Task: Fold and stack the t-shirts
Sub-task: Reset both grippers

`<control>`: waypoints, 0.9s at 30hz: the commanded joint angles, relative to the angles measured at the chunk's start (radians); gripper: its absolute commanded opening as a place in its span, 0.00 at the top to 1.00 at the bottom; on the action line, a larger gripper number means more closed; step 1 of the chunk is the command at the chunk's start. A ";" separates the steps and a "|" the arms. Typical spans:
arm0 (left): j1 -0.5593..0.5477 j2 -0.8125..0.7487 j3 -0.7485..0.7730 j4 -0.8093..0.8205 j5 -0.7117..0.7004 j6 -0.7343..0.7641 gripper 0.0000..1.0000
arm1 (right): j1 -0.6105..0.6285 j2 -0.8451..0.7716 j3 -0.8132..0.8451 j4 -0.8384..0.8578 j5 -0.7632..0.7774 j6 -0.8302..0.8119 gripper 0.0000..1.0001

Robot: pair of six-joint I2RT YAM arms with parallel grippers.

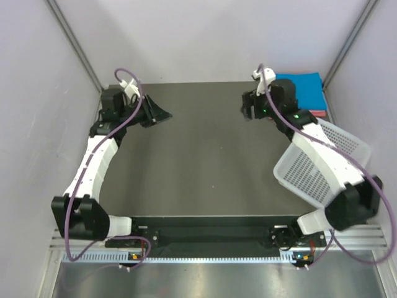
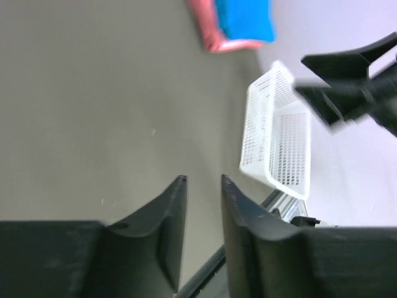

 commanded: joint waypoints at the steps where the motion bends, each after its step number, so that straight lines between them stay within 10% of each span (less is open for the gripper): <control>1: -0.002 -0.108 0.058 0.112 0.046 -0.016 0.65 | 0.057 -0.163 -0.044 0.022 -0.194 0.210 0.01; 3: -0.004 -0.151 0.069 0.115 0.054 -0.008 0.56 | 0.065 -0.235 -0.044 -0.015 -0.214 0.270 0.00; 6: -0.004 -0.208 0.078 0.115 0.060 -0.008 0.02 | 0.065 -0.327 -0.047 -0.046 -0.216 0.328 0.00; 27: -0.007 -0.314 0.021 0.117 0.069 -0.013 0.01 | 0.065 -0.548 -0.110 -0.086 -0.132 0.459 0.00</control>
